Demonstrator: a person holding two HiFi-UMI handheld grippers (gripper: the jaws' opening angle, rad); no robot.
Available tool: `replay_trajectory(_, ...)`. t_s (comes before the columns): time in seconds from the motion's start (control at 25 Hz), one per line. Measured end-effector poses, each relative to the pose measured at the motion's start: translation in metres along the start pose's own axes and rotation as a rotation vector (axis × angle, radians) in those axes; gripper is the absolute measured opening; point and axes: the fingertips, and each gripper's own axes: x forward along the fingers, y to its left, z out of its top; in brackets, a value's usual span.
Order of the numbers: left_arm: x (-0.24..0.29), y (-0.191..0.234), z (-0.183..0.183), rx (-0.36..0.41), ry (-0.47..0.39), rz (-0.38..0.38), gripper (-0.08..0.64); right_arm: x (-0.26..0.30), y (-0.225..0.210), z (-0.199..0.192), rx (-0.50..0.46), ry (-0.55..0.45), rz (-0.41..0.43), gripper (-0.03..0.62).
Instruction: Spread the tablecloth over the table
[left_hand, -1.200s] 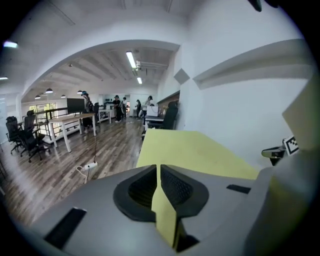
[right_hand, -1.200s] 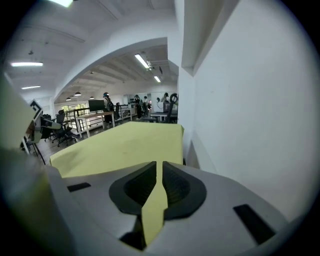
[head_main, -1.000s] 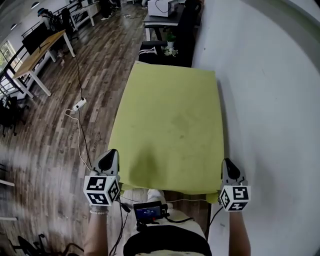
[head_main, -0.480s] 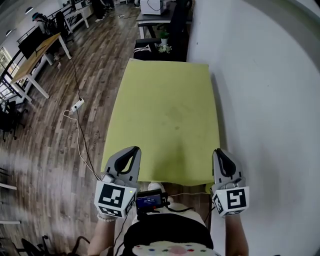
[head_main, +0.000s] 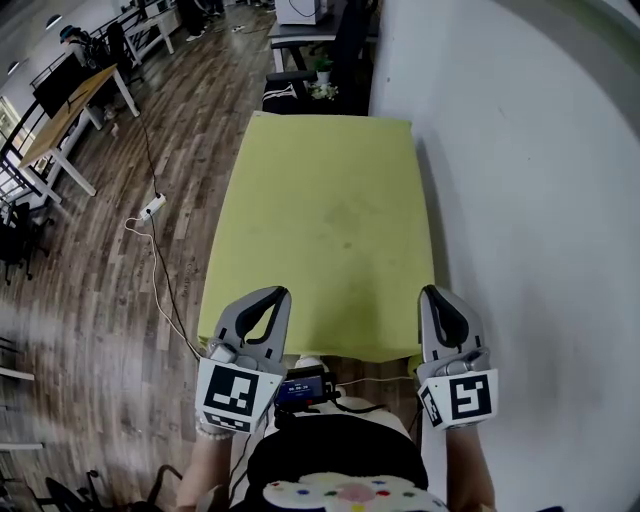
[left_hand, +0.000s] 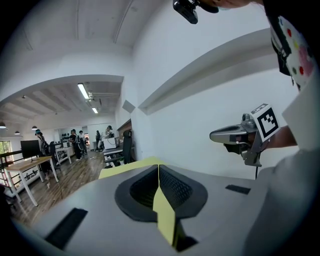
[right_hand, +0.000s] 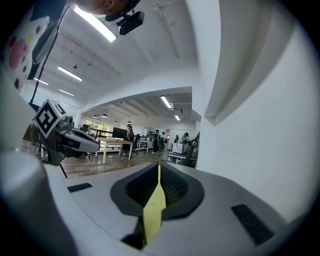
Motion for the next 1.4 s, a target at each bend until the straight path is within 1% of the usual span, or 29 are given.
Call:
replay_trajectory(0.32, 0.003, 0.005, 0.003, 0.0, 0.002, 0.027, 0.02, -0.005, 0.0, 0.006, -0.012, 0.0, -0.004, 0.038)
replay_trajectory(0.68, -0.002, 0.003, 0.01, -0.015, -0.036, 0.01, 0.02, -0.001, 0.013, 0.009, -0.018, -0.001, 0.016, 0.038)
replay_trajectory(1.0, 0.003, 0.006, 0.01, -0.015, -0.05, 0.007, 0.02, 0.006, 0.023, 0.004, -0.06, 0.009, 0.033, 0.037)
replay_trajectory(1.4, 0.001, 0.004, 0.012, -0.028, -0.053, 0.001, 0.02, 0.005, 0.023, 0.003, -0.06, 0.022, 0.032, 0.038)
